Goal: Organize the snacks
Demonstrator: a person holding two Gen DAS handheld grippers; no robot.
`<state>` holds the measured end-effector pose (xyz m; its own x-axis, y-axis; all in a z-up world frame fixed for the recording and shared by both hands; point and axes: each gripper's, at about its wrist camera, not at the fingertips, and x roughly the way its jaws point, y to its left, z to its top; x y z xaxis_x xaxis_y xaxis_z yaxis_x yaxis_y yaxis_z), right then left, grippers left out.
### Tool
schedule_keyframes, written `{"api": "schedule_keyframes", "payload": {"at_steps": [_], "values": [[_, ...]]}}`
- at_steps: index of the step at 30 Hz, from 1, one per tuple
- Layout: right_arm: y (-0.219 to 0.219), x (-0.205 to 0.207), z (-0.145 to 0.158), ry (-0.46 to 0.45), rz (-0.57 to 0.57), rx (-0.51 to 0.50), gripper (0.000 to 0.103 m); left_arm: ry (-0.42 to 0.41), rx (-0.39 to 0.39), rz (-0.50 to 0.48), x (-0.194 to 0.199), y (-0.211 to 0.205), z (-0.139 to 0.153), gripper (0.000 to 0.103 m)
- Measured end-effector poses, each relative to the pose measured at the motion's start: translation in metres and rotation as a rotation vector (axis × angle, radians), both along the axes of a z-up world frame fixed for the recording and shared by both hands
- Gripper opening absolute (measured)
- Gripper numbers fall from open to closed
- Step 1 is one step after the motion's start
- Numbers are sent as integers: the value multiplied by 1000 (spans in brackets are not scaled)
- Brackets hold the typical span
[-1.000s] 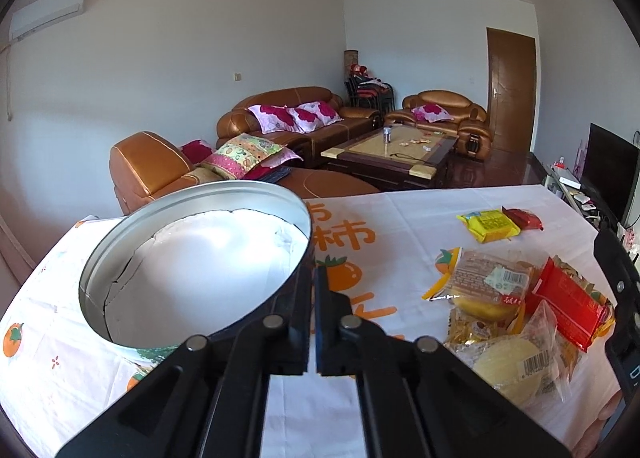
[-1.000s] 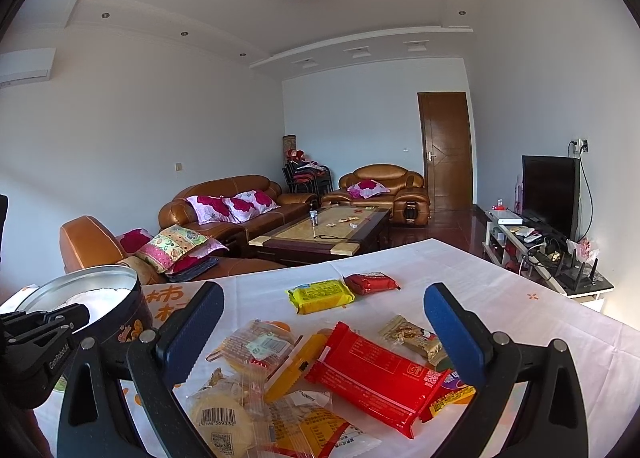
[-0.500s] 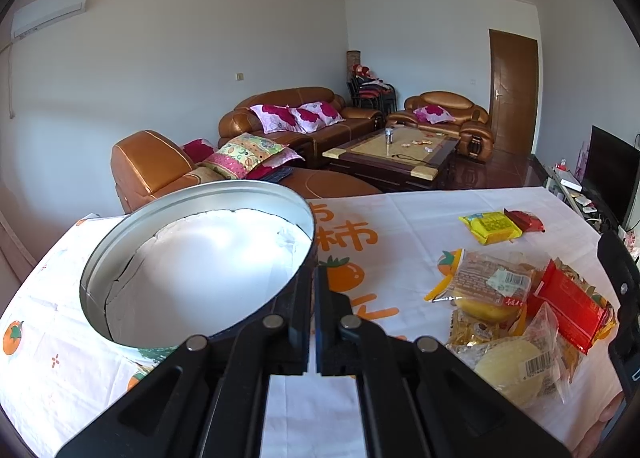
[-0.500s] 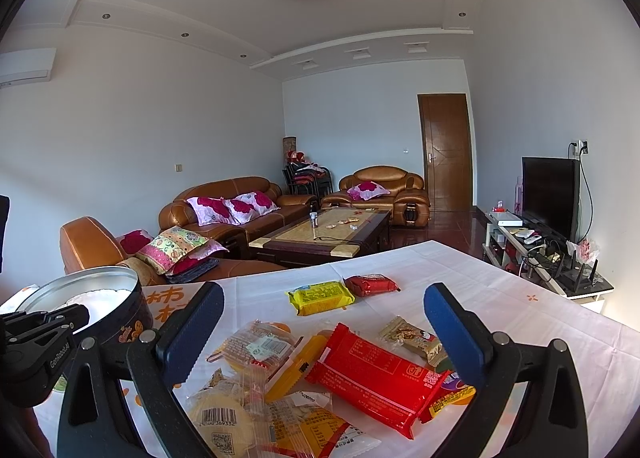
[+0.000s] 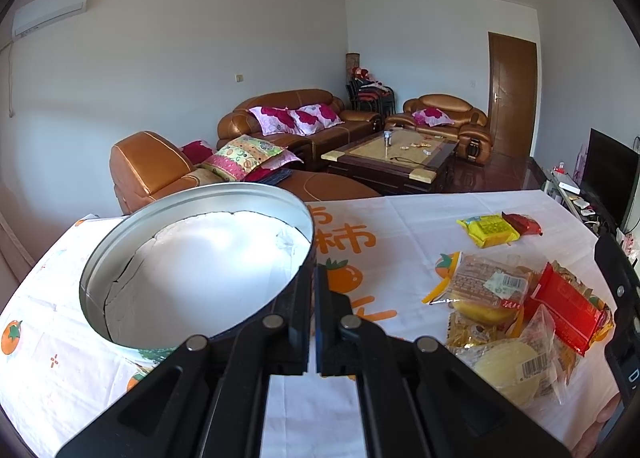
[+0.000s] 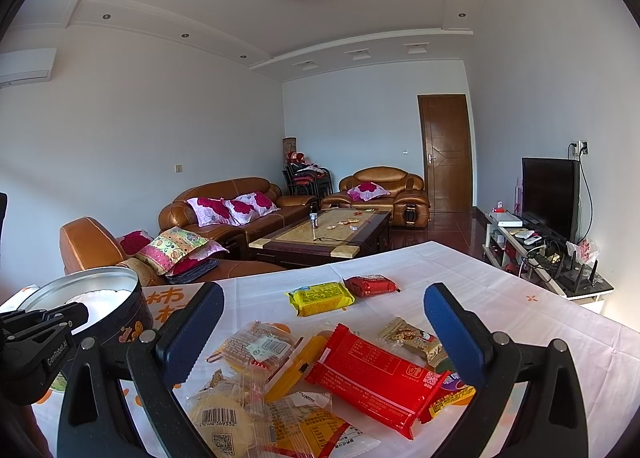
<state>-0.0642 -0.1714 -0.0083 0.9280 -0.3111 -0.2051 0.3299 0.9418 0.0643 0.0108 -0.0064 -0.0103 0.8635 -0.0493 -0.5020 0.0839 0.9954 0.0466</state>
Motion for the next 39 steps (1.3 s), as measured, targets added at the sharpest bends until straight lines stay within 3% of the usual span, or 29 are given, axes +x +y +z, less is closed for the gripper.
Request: {"api": "schedule_keyframes", "payload": {"at_steps": [2,24,26,28,33,35,39], "values": [[0,0,0,-2,0,0,101,0,-2,1,0,0,0,64],[0,-2,2,-6,-2,-4,101,-13,-11,5,-2,3,3,67],[0,-2,2,-5,-2,-4,101,-15,-10,4,-2,3,3,61],[0,-2,2,-6,-2,-4,101,-27,-3,3,-3,3,4,41],[0,-2,2,-6,-2,-4,101,-27,-8,2,-4,2,5,36],[0,-2,2,-6,-2,-4,101,-31,-9,0,-5,3,4,27],[0,-2,3,-8,-3,-5,101,-47,-27,-14,-8,1,7,27]]}}
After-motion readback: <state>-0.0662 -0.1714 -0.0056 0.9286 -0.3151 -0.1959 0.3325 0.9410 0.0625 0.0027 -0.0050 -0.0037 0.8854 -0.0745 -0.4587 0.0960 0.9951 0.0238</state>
